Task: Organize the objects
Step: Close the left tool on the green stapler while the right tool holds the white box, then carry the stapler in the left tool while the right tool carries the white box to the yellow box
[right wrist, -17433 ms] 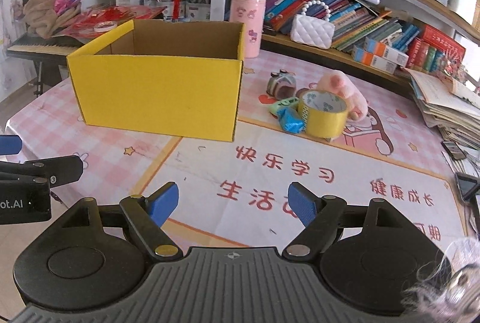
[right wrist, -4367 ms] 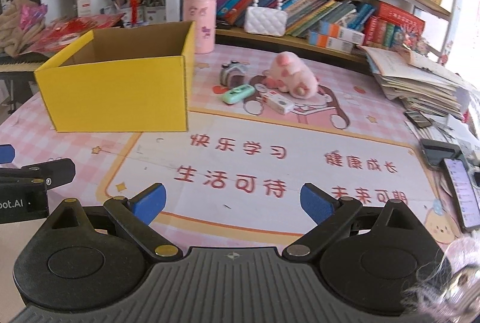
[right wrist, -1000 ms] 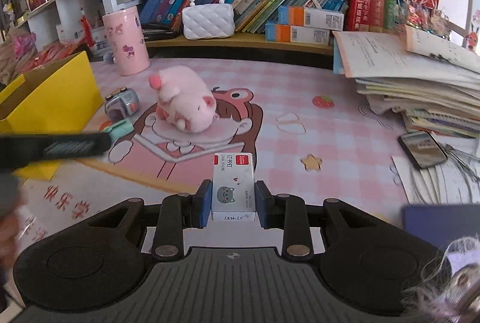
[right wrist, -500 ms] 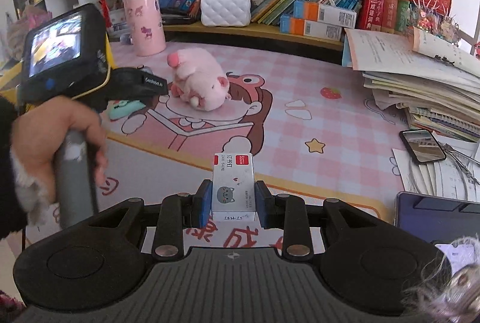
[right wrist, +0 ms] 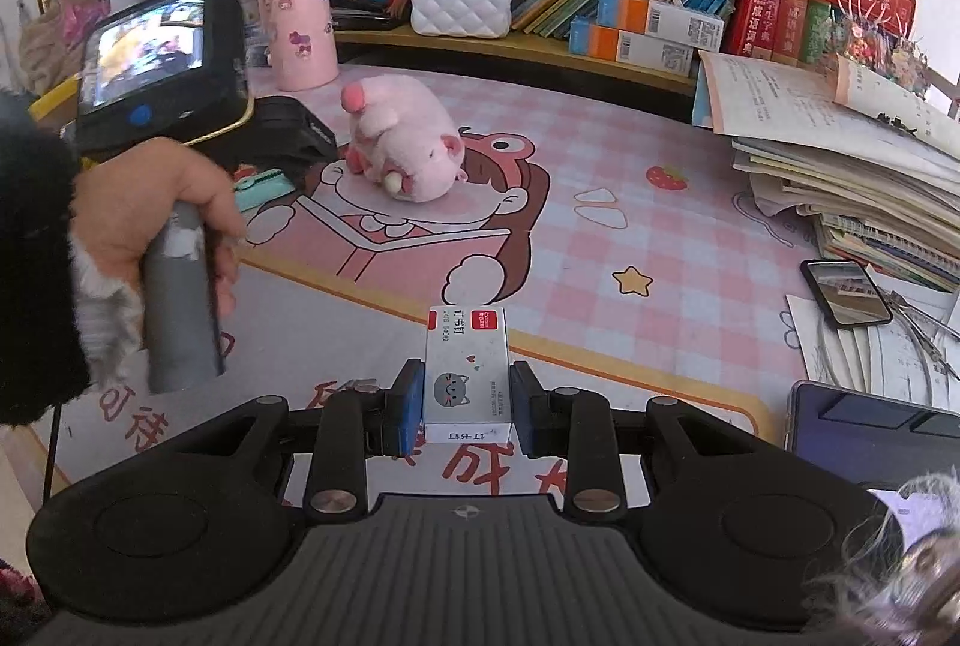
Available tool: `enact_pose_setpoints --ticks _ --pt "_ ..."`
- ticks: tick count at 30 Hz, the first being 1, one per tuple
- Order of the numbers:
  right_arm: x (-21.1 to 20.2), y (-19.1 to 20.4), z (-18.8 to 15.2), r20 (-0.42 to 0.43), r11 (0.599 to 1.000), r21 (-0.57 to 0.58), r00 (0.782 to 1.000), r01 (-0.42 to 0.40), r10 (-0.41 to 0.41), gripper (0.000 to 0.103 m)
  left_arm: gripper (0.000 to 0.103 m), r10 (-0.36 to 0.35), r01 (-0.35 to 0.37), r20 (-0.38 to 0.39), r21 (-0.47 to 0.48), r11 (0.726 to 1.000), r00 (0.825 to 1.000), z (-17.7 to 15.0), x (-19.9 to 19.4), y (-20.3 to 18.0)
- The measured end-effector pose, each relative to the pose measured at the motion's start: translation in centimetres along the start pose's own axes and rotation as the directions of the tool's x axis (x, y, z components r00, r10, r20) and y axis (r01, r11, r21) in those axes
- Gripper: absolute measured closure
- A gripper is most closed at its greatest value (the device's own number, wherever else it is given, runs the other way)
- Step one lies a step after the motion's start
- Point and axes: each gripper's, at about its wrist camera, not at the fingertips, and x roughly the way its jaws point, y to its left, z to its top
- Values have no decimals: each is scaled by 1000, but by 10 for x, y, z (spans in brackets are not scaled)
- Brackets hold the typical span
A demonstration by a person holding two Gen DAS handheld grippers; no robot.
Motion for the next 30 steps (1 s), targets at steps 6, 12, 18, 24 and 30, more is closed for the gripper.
enact_pose_setpoints --ticks 6,12,18,24,30 --pt "3 10 3 1 1000 -5 1000 -14 14 75 33 -127 127 -6 109 986 992 -14 -38 17" --pt "4 27 6 6 999 -19 999 -39 39 75 33 -253 244 -8 284 927 968 -23 -77 41" --pt "3 46 9 13 998 -30 998 -56 56 75 33 -340 322 -12 356 877 940 -30 -107 81" --pt "5 72 15 11 996 -29 997 -82 82 75 33 -359 335 4 352 874 933 -30 -117 117" --pt "4 115 19 11 989 -79 991 -128 130 75 33 -346 319 27 327 890 938 -26 -122 160"
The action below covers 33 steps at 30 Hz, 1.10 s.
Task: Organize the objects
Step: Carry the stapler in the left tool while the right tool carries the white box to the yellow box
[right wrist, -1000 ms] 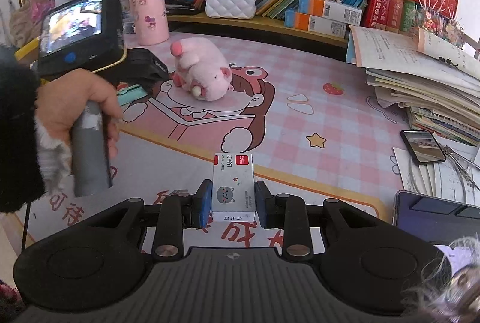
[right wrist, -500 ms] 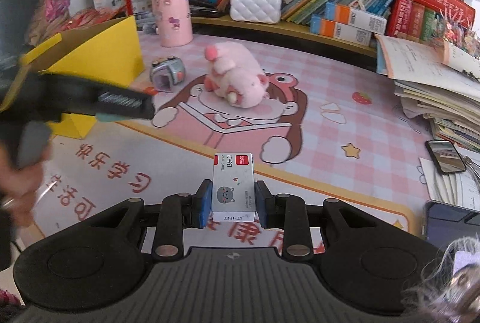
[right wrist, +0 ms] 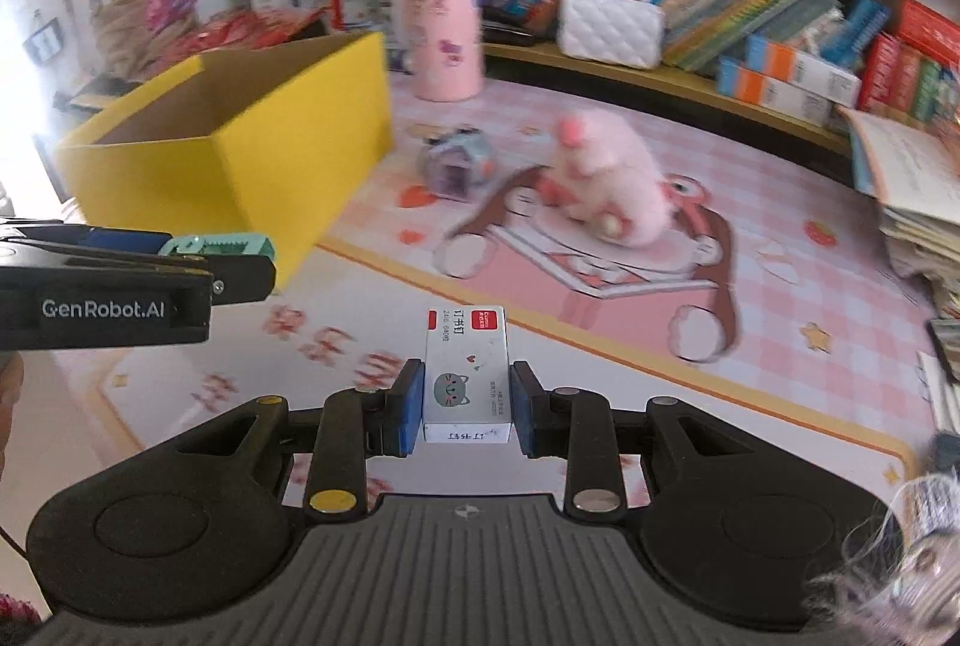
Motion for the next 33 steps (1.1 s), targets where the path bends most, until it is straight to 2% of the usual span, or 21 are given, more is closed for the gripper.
enact_pose_setpoints --ticks 9,16,33 --pt "1 70 0 -15 996 -69 998 -56 55 75 33 32 -33 -6 -57 998 999 -18 -28 61" --pt "-2 113 -6 -27 994 -84 998 -65 62 75 33 34 -35 -18 -76 997 999 -31 -42 97" --pt "7 168 2 -21 988 -131 996 -87 85 75 33 60 -58 21 -112 992 998 -33 -58 150"
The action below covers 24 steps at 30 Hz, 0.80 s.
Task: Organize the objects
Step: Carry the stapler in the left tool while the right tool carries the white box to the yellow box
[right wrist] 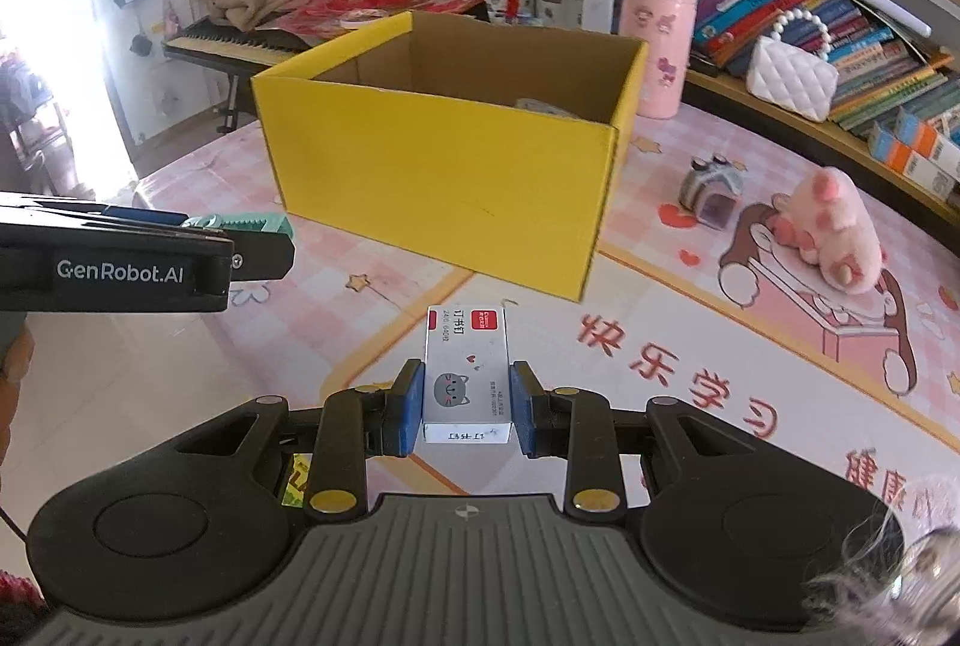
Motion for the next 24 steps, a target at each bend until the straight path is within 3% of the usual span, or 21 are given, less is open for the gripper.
enact_pose_setpoints --ticks 7,16,24 --pt "-1 2 26 96 1000 -28 995 3 0 75 33 19 -16 113 -29 999 993 24 -7 13" --pt "10 -17 94 250 998 -1 967 56 -54 75 33 9 -12 254 10 1000 967 82 15 9" --pt "69 -35 127 176 988 -82 978 129 -113 75 33 9 -25 207 72 997 978 109 70 -9"
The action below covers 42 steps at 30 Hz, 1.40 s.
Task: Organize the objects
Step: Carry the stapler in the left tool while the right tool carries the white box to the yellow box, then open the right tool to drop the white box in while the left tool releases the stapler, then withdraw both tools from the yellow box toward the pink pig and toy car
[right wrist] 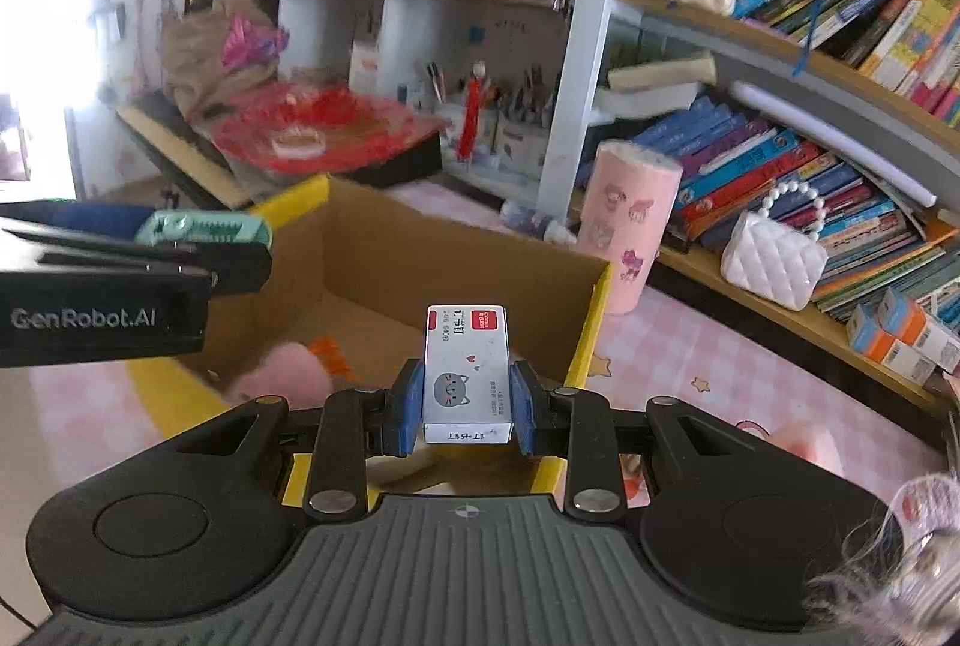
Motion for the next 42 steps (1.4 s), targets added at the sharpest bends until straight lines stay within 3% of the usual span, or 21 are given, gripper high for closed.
enact_pose_setpoints --ticks 5,12,15,18,22,29,36,42 --pt "33 -7 -1 -109 999 -3 994 -32 31 75 33 -5 6 -63 18 1000 998 -4 23 -5" --pt "44 -5 -1 -121 998 -22 991 -59 56 75 33 -16 15 -126 -9 1000 992 -14 37 -4" --pt "43 -2 -1 -107 999 -32 994 -37 34 68 32 -12 11 -116 -12 1000 993 -15 36 -4" --pt "36 -3 -3 -75 1000 -23 997 -21 19 58 31 -21 21 -96 -3 1000 995 -14 30 -3" --pt "19 -4 -8 -32 1000 -25 999 -7 7 57 22 -27 27 -65 -3 1000 998 -14 12 -2" --pt "-31 -7 -24 43 1000 -13 999 22 -22 54 21 -47 46 -15 -35 998 999 -24 -34 -3" --pt "-66 -11 -51 18 997 60 999 50 -51 50 17 -26 24 -43 -40 999 999 -49 -60 -5" --pt "-82 -8 -82 -66 992 97 995 79 -73 49 17 -48 48 -138 -4 999 989 -74 -66 -10"
